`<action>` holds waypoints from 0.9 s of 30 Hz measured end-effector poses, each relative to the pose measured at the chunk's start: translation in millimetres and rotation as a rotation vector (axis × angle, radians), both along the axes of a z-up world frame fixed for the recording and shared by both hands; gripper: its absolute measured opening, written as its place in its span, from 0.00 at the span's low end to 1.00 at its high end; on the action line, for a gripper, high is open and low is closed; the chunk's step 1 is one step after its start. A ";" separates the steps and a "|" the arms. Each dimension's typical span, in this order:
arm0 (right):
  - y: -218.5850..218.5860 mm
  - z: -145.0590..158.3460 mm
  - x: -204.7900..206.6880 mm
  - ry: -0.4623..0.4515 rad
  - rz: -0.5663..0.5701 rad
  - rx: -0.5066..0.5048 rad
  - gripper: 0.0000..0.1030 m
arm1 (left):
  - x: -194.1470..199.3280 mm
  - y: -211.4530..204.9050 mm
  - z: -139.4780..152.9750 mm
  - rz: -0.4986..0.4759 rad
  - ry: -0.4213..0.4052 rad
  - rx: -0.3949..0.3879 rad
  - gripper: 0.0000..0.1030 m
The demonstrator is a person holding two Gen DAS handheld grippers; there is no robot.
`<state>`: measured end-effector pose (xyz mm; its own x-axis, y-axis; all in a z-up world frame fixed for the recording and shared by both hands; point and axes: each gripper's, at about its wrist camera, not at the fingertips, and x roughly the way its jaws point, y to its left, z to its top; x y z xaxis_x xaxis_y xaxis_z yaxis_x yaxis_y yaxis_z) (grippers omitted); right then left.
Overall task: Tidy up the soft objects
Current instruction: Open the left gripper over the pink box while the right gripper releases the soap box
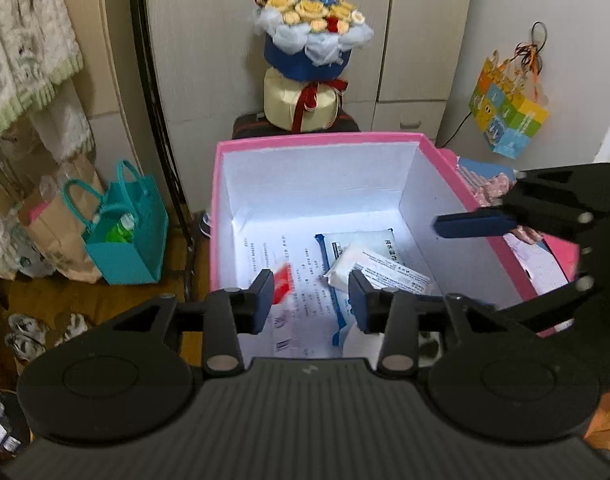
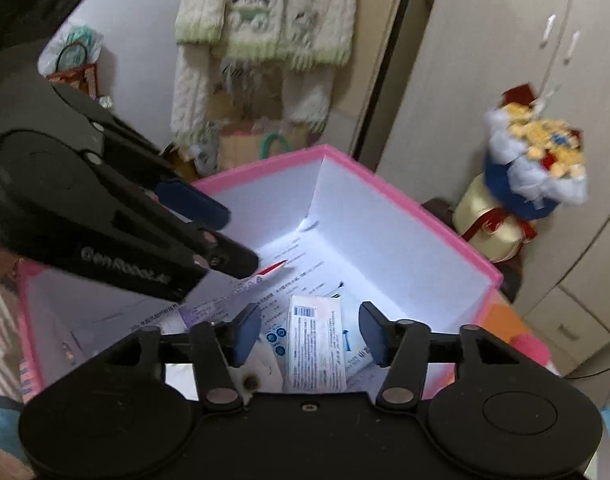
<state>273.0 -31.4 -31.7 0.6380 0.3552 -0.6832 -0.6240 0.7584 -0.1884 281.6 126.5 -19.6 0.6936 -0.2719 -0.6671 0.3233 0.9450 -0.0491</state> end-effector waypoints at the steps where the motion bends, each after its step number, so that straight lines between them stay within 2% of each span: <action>1: -3.3 4.5 -7.4 -0.002 0.001 0.016 0.58 | -5.2 1.2 2.3 -0.002 -0.010 0.006 0.40; 3: -11.0 14.0 -22.3 -0.006 -0.011 0.053 0.58 | -18.8 4.2 8.1 -0.010 -0.024 0.006 0.41; 5: -16.8 22.4 -35.0 -0.013 -0.018 0.080 0.58 | -31.9 6.5 14.3 -0.025 -0.035 -0.002 0.48; 8: -25.0 33.6 -51.6 -0.018 -0.028 0.112 0.58 | -53.8 10.2 22.8 -0.034 -0.064 0.001 0.52; 12: -32.4 43.2 -72.1 -0.010 -0.053 0.123 0.58 | -81.0 14.9 34.1 -0.054 -0.078 -0.008 0.58; 17: -40.7 53.2 -94.7 0.007 -0.062 0.137 0.60 | -117.2 14.3 48.5 -0.096 -0.146 0.014 0.68; 27: -63.3 65.8 -140.9 -0.015 -0.075 0.154 0.67 | -155.8 1.9 53.8 -0.159 -0.126 0.023 0.75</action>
<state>132.1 -94.8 34.0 0.6765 0.4057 -0.6146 -0.5625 0.8234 -0.0756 125.8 128.3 34.2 0.7216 -0.3704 -0.5848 0.4707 0.8820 0.0221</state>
